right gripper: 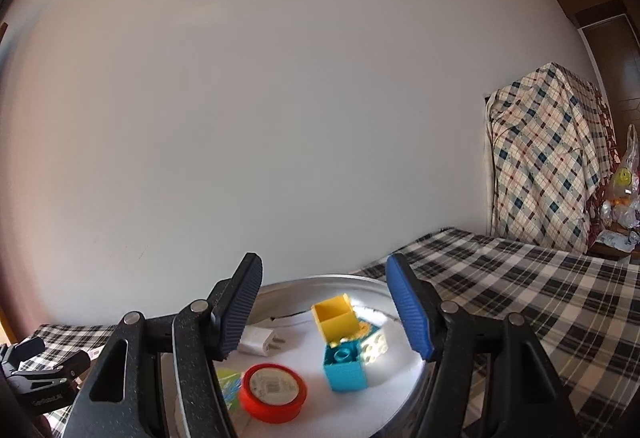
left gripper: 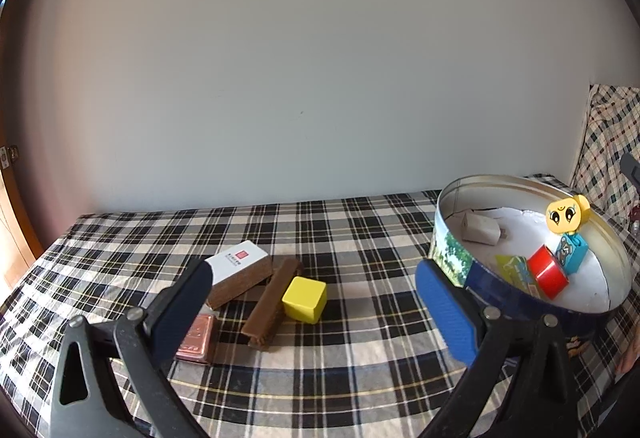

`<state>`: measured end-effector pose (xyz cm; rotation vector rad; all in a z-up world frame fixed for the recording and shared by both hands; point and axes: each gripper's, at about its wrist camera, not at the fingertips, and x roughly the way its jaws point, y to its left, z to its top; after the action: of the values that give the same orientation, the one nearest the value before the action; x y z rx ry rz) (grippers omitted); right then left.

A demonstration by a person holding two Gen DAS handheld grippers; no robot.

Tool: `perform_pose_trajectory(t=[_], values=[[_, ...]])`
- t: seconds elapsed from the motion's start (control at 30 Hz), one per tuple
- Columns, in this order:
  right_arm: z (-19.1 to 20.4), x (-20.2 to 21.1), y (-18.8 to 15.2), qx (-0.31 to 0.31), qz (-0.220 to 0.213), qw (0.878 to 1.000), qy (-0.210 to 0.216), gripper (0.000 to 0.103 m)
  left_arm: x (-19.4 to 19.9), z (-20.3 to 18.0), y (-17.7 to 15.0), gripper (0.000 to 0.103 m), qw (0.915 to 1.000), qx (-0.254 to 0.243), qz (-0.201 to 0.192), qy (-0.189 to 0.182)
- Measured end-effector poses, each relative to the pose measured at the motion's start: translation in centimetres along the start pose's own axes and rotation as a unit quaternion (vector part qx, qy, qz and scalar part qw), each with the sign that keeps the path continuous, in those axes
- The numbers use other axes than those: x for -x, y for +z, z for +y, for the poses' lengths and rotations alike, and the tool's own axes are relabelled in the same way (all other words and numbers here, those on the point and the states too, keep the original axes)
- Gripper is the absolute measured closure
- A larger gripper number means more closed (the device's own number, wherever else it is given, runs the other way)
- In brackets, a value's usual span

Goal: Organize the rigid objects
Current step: 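Withdraw both tools from the tin toward the remaining objects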

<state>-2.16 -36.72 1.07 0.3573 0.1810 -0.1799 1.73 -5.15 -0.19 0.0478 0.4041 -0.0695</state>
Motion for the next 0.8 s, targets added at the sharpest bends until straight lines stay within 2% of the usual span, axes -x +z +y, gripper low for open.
perform_pose_trajectory(t=[0.3,0.6,0.8], values=[[4.9,0.3,-1.5,0.004,0.025,0.999,0.044,0.036,-0.5,4.3,-0.3,0.0,0.9994,0.028,0.021,-0.003],[10.3,-0.1,-3.2,0.02,0.072,0.993,0.092,0.036,-2.5,10.3,-1.2,0.0,0.9918,0.089,0.091,-0.013],[14.0,-0.4,-4.4,0.042,0.109,0.985,0.124,0.036,-3.1,13.5,-1.7,0.0,0.989,0.102,0.107,-0.003]])
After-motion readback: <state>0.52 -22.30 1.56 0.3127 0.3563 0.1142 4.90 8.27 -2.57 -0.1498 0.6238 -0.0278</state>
